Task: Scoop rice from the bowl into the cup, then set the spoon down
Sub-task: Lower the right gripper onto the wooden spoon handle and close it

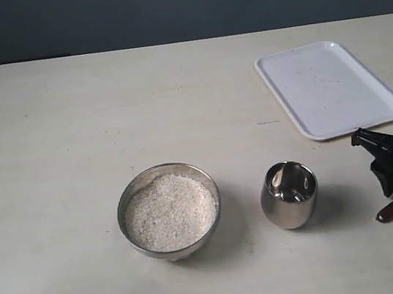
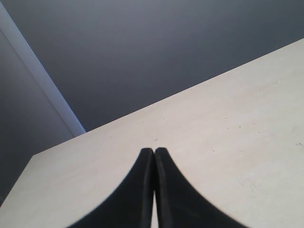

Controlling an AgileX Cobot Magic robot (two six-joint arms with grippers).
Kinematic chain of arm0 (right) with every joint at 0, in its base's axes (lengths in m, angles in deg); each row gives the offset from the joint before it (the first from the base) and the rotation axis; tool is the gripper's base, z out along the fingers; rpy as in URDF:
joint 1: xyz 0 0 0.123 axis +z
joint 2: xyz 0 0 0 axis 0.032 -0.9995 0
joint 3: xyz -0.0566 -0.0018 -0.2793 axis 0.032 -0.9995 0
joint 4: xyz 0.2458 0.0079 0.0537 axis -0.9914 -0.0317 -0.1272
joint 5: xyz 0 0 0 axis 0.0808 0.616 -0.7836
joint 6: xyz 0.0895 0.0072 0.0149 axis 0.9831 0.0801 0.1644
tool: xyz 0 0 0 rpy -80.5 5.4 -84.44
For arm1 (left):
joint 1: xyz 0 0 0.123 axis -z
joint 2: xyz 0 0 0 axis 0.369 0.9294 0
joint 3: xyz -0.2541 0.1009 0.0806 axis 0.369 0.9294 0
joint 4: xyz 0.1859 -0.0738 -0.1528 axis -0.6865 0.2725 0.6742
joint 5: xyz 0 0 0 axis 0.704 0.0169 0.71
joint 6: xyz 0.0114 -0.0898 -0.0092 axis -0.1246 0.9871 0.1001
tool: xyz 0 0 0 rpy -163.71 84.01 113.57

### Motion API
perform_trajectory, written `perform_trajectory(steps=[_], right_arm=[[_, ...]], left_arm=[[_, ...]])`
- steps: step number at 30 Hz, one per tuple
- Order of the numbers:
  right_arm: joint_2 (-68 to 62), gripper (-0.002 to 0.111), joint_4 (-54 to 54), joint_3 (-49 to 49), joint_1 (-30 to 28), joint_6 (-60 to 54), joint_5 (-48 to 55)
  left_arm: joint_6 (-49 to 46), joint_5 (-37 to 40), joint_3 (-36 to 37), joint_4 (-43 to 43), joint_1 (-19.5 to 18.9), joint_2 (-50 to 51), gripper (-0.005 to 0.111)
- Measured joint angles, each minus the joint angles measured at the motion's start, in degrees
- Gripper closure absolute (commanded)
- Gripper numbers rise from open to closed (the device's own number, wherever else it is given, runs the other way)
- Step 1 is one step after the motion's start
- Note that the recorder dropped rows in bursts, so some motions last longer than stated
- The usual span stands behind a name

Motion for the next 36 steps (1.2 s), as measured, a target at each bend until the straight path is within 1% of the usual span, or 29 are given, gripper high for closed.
perform_trajectory(steps=[6,9,11,13,16,17,20,24,30,33,36], right_arm=[[-1.6,0.062,-0.5,-0.2,0.0,0.0,-2.0],[-2.0,0.065,-0.6,-0.2,0.0,0.0,-2.0],[-2.1,0.073,-0.6,-0.2,0.0,0.0,-2.1],[-2.4,0.084,-0.7,-0.1,0.0,0.0,-2.5],[-2.8,0.105,-0.9,0.1,0.3,0.0,-2.7],[-2.7,0.109,-0.7,0.1,0.4,0.0,-2.7],[-2.7,0.109,-0.4,0.1,1.0,-0.6,-2.5],[-2.7,0.109,0.3,0.1,1.6,-4.6,-2.4],[-2.8,0.109,0.6,0.1,1.6,-16.3,-1.3],[-2.6,0.109,0.3,0.1,1.6,-22.5,1.3],[-0.8,0.109,2.8,0.0,1.6,-28.2,5.4]], left_arm=[[0.0,0.0,0.0,0.0,0.0,0.0,0.106],[0.0,0.0,0.0,0.0,0.0,0.0,0.106],[0.0,0.0,0.0,0.0,0.0,0.0,0.106],[0.0,0.0,0.0,0.0,0.0,0.0,0.106],[0.0,0.0,0.0,0.0,0.0,0.0,0.106],[0.0,0.0,0.0,0.0,0.0,0.0,0.106],[0.0,0.0,0.0,0.0,0.0,0.0,0.106],[0.0,0.0,0.0,0.0,0.0,0.0,0.106],[0.0,0.0,0.0,0.0,0.0,0.0,0.106],[0.0,0.0,0.0,0.0,0.0,0.0,0.106],[0.0,0.0,0.0,0.0,0.0,0.0,0.106]])
